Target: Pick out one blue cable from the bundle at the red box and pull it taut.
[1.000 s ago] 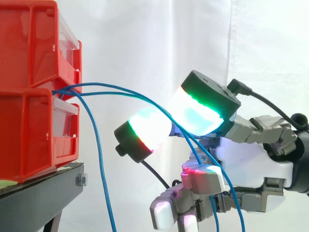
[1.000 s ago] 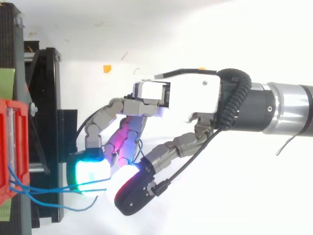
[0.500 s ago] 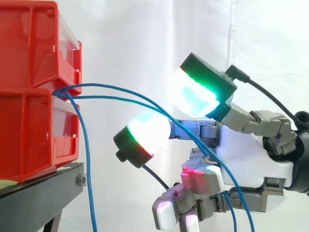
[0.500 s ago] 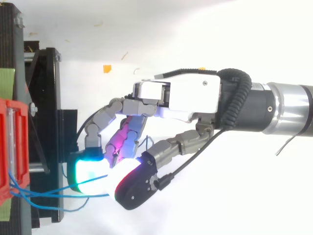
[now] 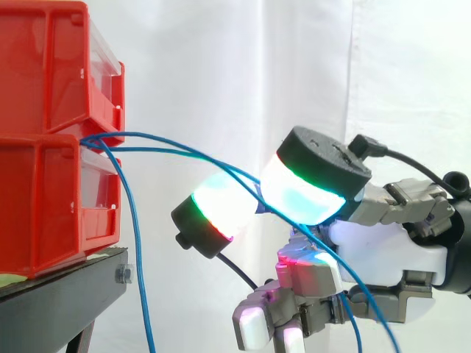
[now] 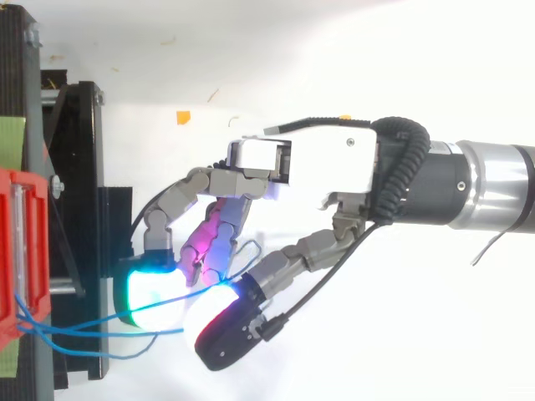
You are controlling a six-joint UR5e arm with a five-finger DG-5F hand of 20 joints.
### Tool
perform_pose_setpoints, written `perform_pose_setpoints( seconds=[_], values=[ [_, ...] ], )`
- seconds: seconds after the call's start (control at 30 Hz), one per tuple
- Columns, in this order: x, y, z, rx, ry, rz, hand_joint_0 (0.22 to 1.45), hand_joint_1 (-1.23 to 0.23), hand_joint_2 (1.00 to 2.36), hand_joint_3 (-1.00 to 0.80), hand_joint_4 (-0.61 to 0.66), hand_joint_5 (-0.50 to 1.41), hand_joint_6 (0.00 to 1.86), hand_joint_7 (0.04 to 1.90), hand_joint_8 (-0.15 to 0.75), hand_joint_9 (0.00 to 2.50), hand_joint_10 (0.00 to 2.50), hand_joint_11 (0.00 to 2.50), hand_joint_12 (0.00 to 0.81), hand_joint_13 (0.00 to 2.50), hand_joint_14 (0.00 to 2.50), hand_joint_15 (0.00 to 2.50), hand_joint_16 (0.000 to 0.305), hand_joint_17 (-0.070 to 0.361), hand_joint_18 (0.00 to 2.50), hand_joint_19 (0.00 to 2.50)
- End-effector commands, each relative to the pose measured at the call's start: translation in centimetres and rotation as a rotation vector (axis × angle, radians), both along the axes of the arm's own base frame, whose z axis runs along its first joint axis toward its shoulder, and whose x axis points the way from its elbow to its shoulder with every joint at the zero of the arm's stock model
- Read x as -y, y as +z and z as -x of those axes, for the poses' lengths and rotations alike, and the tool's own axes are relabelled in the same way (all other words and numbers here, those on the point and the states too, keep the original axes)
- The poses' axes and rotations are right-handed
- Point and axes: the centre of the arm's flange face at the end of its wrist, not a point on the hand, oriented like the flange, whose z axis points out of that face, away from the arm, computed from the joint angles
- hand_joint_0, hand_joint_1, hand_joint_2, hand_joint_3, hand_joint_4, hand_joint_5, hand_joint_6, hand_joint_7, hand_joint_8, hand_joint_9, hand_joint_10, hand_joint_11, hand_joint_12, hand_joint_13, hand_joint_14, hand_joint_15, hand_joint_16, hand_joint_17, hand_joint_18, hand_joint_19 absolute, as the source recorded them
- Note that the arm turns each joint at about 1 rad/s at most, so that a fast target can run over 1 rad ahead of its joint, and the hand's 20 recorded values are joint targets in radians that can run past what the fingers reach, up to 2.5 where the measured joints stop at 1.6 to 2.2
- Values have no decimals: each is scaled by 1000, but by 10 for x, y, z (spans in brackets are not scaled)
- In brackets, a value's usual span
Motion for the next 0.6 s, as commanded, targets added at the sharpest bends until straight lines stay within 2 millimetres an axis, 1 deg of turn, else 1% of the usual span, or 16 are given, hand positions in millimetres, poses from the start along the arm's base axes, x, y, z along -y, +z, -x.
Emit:
perform_pose_setpoints(
  seconds=[0.0, 0.1, 0.23, 0.3, 0.37, 0.53, 0.57],
  values=[
    [0, -1, 0, -1, 0, 0, 667, -848, 1017, -300, -137, -129, 867, 891, 287, 1275, 32, 846, 340, 936, 18, 423, 47, 107, 862, 676],
    [0, -1, 0, -1, 0, 0, 686, -856, 1016, -321, -132, -134, 886, 852, 289, 1277, 32, 853, 342, 937, 17, 422, 48, 107, 871, 676],
    [0, 1, 0, 3, 0, 0, 725, -877, 1007, -421, -165, -135, 896, 844, 284, 1271, 33, 863, 340, 937, 17, 417, 47, 106, 874, 657],
    [0, 0, 0, 0, 0, 0, 741, -889, 1000, -490, -190, -134, 915, 801, 277, 1273, 35, 869, 335, 937, 17, 413, 47, 105, 874, 650],
    [0, 0, 0, 0, 0, 0, 753, -910, 1000, -500, -212, -131, 925, 798, 275, 1279, 33, 873, 337, 933, 18, 412, 46, 104, 872, 646],
    [0, -1, 0, -1, 1, 0, 771, -947, 1000, -500, -272, -123, 935, 848, 259, 1283, 34, 884, 318, 929, 17, 411, 44, 100, 871, 622],
    [0, 0, 0, 0, 0, 0, 774, -957, 1000, -500, -285, -123, 940, 889, 250, 1278, 33, 866, 319, 923, 18, 402, 43, 97, 861, 606]
  ],
)
